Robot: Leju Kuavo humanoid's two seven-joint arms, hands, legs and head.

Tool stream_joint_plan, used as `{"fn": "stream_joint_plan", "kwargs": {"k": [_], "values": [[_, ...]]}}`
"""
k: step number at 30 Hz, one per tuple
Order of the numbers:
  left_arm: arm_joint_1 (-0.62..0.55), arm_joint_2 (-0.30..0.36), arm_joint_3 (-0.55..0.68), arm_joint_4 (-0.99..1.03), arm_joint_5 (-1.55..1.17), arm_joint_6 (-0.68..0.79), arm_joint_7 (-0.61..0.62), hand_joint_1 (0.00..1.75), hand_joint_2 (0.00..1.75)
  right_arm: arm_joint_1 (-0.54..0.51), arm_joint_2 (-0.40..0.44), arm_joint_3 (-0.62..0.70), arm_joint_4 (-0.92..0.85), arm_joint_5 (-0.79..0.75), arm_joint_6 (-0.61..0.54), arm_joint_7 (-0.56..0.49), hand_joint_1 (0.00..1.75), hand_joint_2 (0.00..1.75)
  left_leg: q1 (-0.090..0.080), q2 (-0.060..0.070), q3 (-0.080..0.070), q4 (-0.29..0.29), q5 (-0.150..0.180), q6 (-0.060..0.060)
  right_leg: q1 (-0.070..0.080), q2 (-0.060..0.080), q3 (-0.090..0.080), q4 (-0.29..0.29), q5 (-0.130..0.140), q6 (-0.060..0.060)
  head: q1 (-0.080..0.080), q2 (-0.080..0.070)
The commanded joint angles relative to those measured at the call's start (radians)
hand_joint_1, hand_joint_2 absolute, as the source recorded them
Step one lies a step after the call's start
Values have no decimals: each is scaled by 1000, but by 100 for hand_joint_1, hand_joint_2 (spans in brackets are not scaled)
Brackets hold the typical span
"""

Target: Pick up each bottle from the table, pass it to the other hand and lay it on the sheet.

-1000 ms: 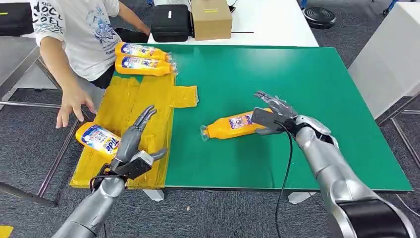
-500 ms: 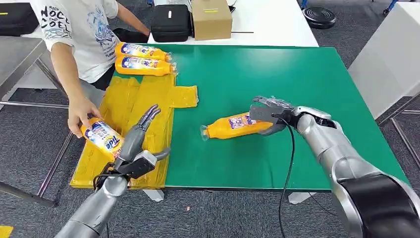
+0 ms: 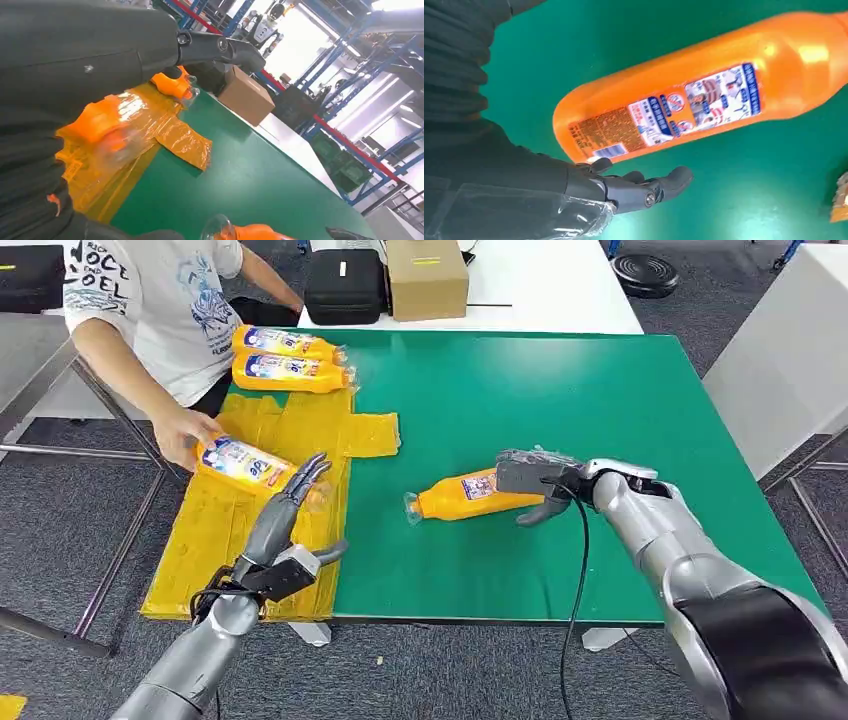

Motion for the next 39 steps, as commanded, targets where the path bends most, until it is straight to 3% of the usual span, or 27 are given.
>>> {"fn": "stream_joint_plan", "kwargs": {"k": [1,22,39], "values": [[-37,7,-18,57,-1,-9,4,0,175,-55,21,66,74,3,13,-6,0,175,0,1,3,0,-1,-1,1,0,2,0,-1,-1,0,0],[6,-10,10,36,-7,-4,4,0,175,-24,89,155,79,104,-302,60,0,175,1,1,4,0,-2,-1,1,0,3,0,-2,-1,0,0],[0,-18,5,43,-12,-22,7,0,175,6,87,156,122,128,-277,126,0,175,0,-1,3,0,-1,-1,0,-1,3,0,-2,-1,0,0]]}}
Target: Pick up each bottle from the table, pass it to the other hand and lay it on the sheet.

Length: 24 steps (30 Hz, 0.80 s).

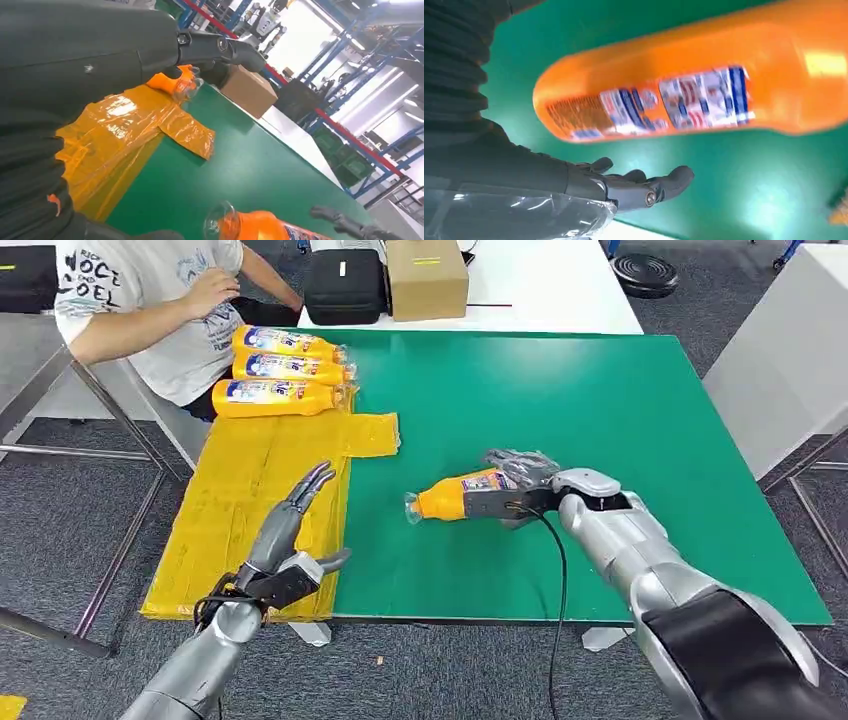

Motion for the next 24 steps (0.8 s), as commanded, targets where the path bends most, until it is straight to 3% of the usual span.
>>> {"fn": "stream_joint_plan", "kwargs": {"k": [1,7,14,24], "values": [[-22,-11,3,44,-3,-13,6,0,175,-23,-2,31,88,11,26,36,0,175,1,0,4,0,-2,-1,1,-1,4,0,-2,-1,0,0],[-14,-21,9,35,-11,-17,18,0,175,-8,-33,18,111,36,26,110,0,175,1,-1,5,0,-3,-1,1,-2,6,0,-3,-1,0,0],[-11,-20,11,33,-12,-17,19,0,175,-2,-36,13,111,35,18,112,0,175,1,-1,5,0,-2,-1,1,-2,6,-1,-2,-1,0,0],[8,-25,30,-5,-13,-25,25,0,175,5,-60,-10,118,93,-90,181,0,175,0,-1,3,0,-2,-1,1,-2,4,0,-2,-1,0,0]]}}
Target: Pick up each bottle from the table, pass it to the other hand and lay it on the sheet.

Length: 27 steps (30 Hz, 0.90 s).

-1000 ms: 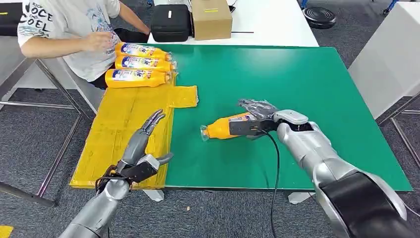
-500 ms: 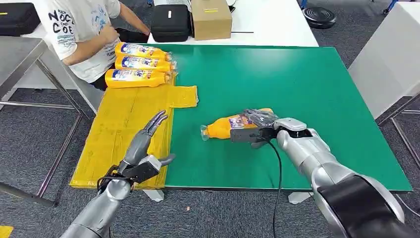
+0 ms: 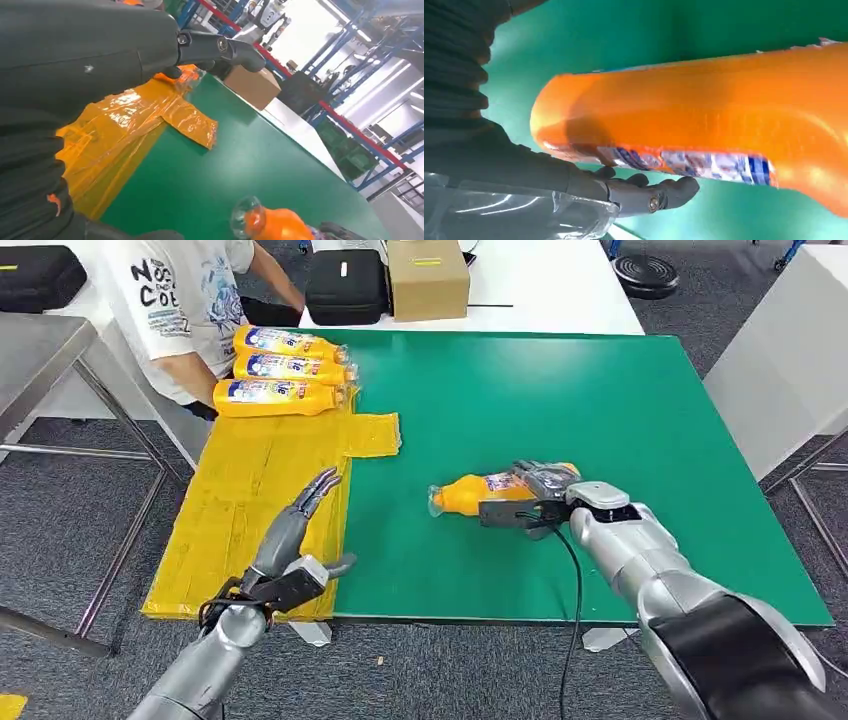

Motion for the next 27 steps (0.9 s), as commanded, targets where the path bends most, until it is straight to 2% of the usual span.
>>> {"fn": "stream_joint_plan", "kwargs": {"k": [1,5,14,20,21,22,27], "values": [[-12,-14,30,1,-3,-11,9,0,175,-14,-20,-22,66,23,-58,14,0,175,1,-1,5,1,-3,-1,1,-1,5,0,-3,-1,0,0],[-31,-23,23,15,-6,-20,8,0,175,-31,-22,-55,62,15,-65,2,0,175,0,0,2,0,-1,-1,0,-1,2,0,-1,-1,0,0],[-54,-25,1,27,-14,-36,6,0,175,-1,-37,-198,41,-88,-68,-91,0,175,1,-1,3,0,-2,-1,1,-1,3,0,-2,-1,0,0],[-51,-21,-1,18,-24,-33,16,0,175,-10,-24,-224,29,-92,-78,-113,0,175,0,0,1,0,-1,-1,0,0,1,0,-1,-1,0,0],[-48,-20,0,15,-25,-34,16,0,175,-12,-22,-226,26,-90,-80,-117,0,175,1,1,5,1,-3,-2,1,0,5,1,-3,-2,0,0],[-48,-20,0,15,-25,-34,16,0,175,-12,-22,-226,26,-90,-80,-117,0,175,0,0,1,0,-1,-1,0,0,1,0,-1,-1,0,0],[-44,-16,-5,23,-26,-43,15,0,175,6,-15,-235,42,-81,-25,-111,0,175,0,1,2,0,-1,-1,0,0,2,0,-1,-1,0,0]]}}
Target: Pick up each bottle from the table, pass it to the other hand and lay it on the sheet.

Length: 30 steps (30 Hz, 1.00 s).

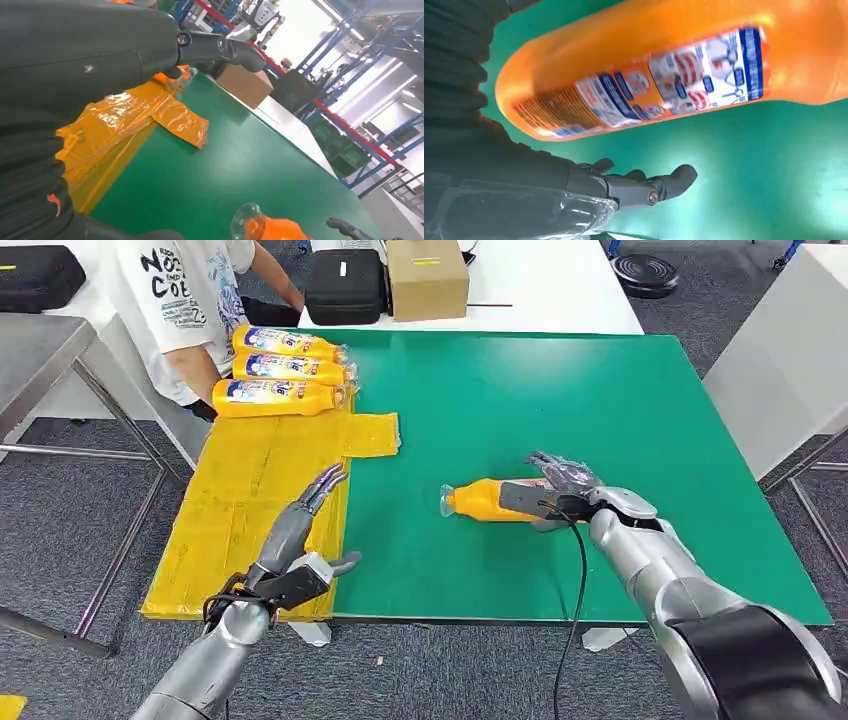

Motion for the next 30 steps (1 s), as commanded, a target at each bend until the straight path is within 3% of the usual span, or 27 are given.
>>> {"fn": "stream_joint_plan", "kwargs": {"k": [1,11,26,27,28,29,30], "values": [[-36,4,-15,45,-1,-19,6,0,175,-6,15,-43,38,17,59,2,0,175,1,1,4,0,-2,-1,1,0,4,0,-2,-1,0,0],[-48,2,-16,79,8,-26,-1,0,175,11,-8,-55,59,39,144,67,0,175,1,-1,4,0,-1,-1,1,-2,4,-1,-2,-1,0,0],[-54,-7,-19,89,10,-31,3,0,175,29,-27,-75,54,49,140,65,0,175,1,-2,4,0,-1,-1,1,-2,5,-1,-2,-1,0,0],[-56,-8,-19,89,10,-30,4,0,175,25,-27,-76,53,49,142,63,10,175,0,-1,3,0,-1,-1,1,-2,3,-1,-1,-1,0,0],[-56,-9,-19,89,10,-29,4,0,175,21,-27,-72,53,54,145,62,99,175,1,-1,6,0,-2,-2,1,-2,6,0,-3,-2,0,0],[-57,-8,-20,88,9,-29,4,0,175,17,-27,-74,51,53,146,58,175,175,1,-2,5,0,-2,-1,1,-2,5,-1,-2,-1,0,0],[-57,-8,-20,88,9,-29,4,0,175,17,-27,-74,51,53,146,58,175,175,1,-1,3,0,-1,-1,1,-2,3,0,-1,-1,0,0]]}}
